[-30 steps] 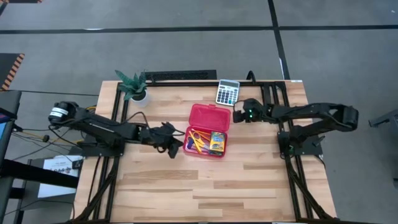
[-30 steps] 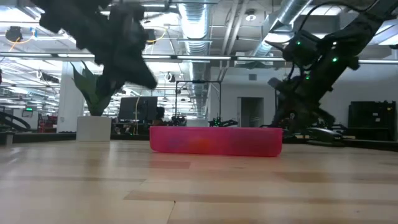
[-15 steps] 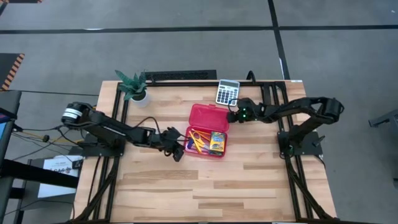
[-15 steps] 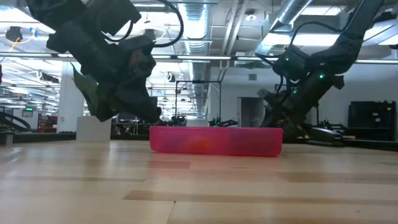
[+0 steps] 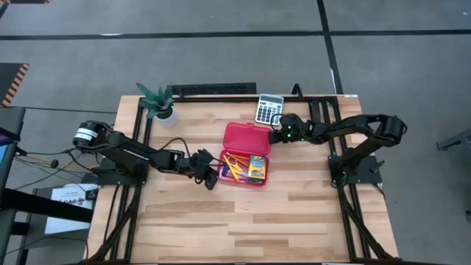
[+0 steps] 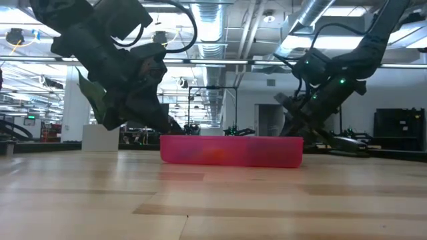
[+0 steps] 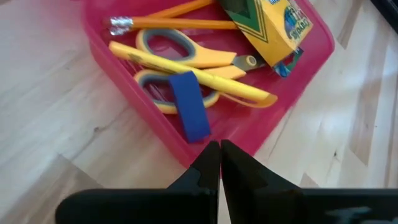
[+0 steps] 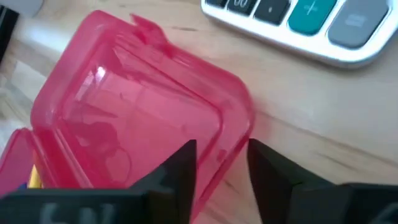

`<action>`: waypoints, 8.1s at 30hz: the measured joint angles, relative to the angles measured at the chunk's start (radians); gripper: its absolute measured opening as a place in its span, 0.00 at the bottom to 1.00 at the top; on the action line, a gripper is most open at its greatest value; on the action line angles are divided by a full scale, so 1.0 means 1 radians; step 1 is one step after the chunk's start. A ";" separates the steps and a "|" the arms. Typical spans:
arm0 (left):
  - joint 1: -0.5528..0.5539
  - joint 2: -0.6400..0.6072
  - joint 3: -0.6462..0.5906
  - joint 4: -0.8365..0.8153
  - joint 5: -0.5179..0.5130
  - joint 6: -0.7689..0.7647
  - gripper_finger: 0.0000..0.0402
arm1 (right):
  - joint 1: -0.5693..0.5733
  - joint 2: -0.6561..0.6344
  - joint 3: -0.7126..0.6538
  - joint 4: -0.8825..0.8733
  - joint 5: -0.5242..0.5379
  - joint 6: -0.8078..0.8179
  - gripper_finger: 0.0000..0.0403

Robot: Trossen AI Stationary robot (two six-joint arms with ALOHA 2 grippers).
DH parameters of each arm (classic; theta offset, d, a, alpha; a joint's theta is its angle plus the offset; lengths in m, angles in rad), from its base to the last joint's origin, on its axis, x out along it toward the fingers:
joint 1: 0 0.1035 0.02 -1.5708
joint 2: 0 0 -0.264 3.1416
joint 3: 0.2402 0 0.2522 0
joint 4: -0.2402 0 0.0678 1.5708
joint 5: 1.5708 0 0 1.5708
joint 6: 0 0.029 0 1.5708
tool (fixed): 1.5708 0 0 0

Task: Pack school essentials
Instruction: Close the red supply box

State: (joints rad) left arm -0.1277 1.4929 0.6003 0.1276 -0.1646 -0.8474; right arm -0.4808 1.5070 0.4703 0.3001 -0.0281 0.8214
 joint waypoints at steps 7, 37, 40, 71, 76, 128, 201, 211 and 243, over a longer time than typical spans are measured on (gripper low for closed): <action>0.026 0.000 0.000 -0.001 0.000 0.007 0.00 | 0.002 0.000 0.007 0.003 0.000 0.000 0.10; 0.183 -0.001 0.000 0.292 0.017 0.011 0.00 | 0.151 -0.181 0.009 0.055 0.120 -0.101 0.01; 0.207 -0.001 0.000 0.294 0.030 0.016 0.00 | 0.172 -0.181 0.009 0.058 0.134 -0.112 0.02; 0.245 -0.001 0.001 0.423 0.097 -0.039 0.00 | 0.245 -0.180 0.026 0.149 0.213 -0.193 0.18; 0.233 -0.001 0.001 0.424 0.097 -0.054 0.00 | 0.251 -0.200 0.026 0.141 0.191 -0.191 0.27; 0.261 0.272 0.157 0.358 0.276 -0.154 0.00 | 1.045 -0.192 0.038 -0.631 0.341 0.743 0.22; -0.217 0.165 0.391 -0.347 0.151 -0.199 0.00 | 0.730 -0.037 0.325 -0.560 0.502 0.172 0.22; -0.305 0.300 0.389 -0.291 -0.061 -0.298 0.00 | 0.570 -0.076 0.324 -0.674 0.509 0.023 0.19; -0.090 0.306 0.386 -0.495 -0.147 -0.232 0.00 | 0.857 0.071 0.325 -0.643 0.344 0.340 0.17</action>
State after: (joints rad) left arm -0.2172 1.7991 0.9864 -0.3677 -0.3111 -1.0798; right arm 0.3763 1.5776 0.7956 -0.3428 0.3157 1.1618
